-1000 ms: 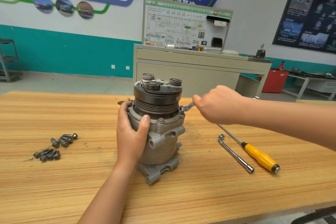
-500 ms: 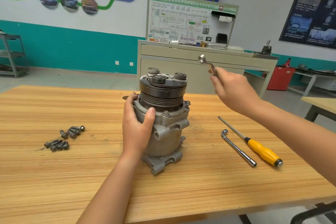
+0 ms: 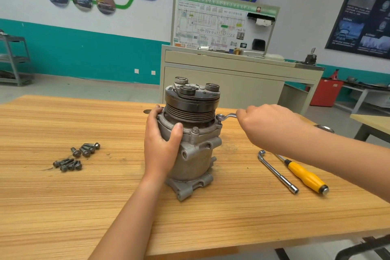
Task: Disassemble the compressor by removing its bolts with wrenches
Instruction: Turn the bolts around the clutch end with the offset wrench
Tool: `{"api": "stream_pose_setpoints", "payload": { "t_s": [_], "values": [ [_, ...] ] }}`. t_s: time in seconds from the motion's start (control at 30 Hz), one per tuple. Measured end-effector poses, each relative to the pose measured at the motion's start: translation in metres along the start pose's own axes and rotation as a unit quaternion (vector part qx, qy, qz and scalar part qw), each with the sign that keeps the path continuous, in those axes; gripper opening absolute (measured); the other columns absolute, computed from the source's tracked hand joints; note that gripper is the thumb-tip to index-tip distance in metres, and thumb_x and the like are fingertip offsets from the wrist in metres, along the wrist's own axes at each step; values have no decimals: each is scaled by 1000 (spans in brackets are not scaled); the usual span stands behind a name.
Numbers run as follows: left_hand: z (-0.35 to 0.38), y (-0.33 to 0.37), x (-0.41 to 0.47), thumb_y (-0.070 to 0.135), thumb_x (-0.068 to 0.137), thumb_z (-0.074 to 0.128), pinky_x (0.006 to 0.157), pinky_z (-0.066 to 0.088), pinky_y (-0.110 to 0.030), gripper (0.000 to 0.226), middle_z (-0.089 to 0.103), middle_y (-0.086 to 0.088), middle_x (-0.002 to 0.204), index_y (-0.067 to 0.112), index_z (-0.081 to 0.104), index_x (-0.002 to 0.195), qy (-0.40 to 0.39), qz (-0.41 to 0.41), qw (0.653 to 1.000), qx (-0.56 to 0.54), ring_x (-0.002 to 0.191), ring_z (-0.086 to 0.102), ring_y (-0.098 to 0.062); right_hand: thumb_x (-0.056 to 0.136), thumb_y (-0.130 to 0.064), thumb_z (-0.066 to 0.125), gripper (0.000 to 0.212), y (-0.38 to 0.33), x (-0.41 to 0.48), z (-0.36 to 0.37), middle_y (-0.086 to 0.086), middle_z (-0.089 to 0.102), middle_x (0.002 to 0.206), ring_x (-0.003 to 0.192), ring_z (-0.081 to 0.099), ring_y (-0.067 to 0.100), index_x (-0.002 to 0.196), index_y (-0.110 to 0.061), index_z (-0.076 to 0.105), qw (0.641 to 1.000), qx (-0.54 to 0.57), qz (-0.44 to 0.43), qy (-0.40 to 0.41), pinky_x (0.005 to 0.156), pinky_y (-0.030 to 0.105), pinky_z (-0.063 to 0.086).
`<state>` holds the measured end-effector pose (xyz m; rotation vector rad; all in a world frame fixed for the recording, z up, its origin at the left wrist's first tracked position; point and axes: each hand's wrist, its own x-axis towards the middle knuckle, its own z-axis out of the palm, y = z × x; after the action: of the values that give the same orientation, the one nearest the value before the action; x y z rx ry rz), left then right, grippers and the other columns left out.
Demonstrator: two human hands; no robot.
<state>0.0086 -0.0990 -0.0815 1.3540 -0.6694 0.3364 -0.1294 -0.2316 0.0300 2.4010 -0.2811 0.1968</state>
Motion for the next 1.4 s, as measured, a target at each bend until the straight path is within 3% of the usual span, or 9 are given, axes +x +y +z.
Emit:
{"api": "stream_pose_setpoints", "payload": {
  "t_s": [0.27,0.37,0.47,0.6,0.7,0.8,1.03,1.2,1.4],
  "values": [
    [-1,-1,0,56,68,45,79,31,4,61,44,30,113,32,38,124,-4,-1,1000,-1,102,42,22,90,-6,45,39,30,17,13,-1,49,75,62,49,18,128,-12,38,998,-28,-51,-16,51,25,40],
    [0,-1,-1,55,67,45,80,30,4,65,44,29,114,28,39,127,4,2,1000,-2,103,41,23,83,2,58,37,41,32,33,8,68,90,85,65,25,119,-1,54,979,-98,-120,135,94,46,44],
    [-1,0,-1,56,67,45,81,31,4,65,44,31,114,31,39,126,-2,-5,1000,0,104,42,22,69,10,72,19,33,53,50,13,72,78,79,70,25,87,3,71,924,-2,-101,368,90,62,38],
    [-3,1,-1,57,68,46,78,32,5,59,45,32,110,35,38,122,-8,-5,1000,6,101,43,23,69,13,68,17,-4,71,55,12,72,76,74,70,24,83,4,70,897,133,-43,418,88,66,37],
    [-5,4,-1,57,67,46,75,30,7,59,43,34,109,36,38,121,-14,-6,1000,7,98,41,27,84,2,60,15,4,60,50,16,68,75,64,63,25,98,7,64,873,278,96,390,91,58,44],
    [-5,4,-1,57,66,47,74,31,6,59,45,32,108,34,39,120,-16,-9,1000,-1,96,42,27,95,-7,45,25,16,26,35,10,56,72,62,54,26,116,3,55,852,390,123,325,62,42,48],
    [-2,3,0,56,66,46,74,30,7,63,44,32,108,30,40,124,-8,-7,1000,-3,97,41,28,97,-19,38,36,10,-33,19,5,58,84,72,58,30,133,-18,43,977,150,78,127,59,36,48],
    [-1,1,0,56,67,45,76,30,6,66,44,31,110,28,40,126,-3,-9,1000,-4,98,41,27,95,-12,40,24,7,-22,20,-6,34,65,57,39,17,116,-20,47,988,107,83,76,45,27,24],
    [-2,1,0,57,66,45,75,31,6,63,44,31,109,31,39,123,-10,-11,1000,-5,97,42,26,94,-15,39,17,7,-17,15,-5,42,64,58,42,18,104,-21,52,987,103,107,53,47,27,33]
  ]
}}
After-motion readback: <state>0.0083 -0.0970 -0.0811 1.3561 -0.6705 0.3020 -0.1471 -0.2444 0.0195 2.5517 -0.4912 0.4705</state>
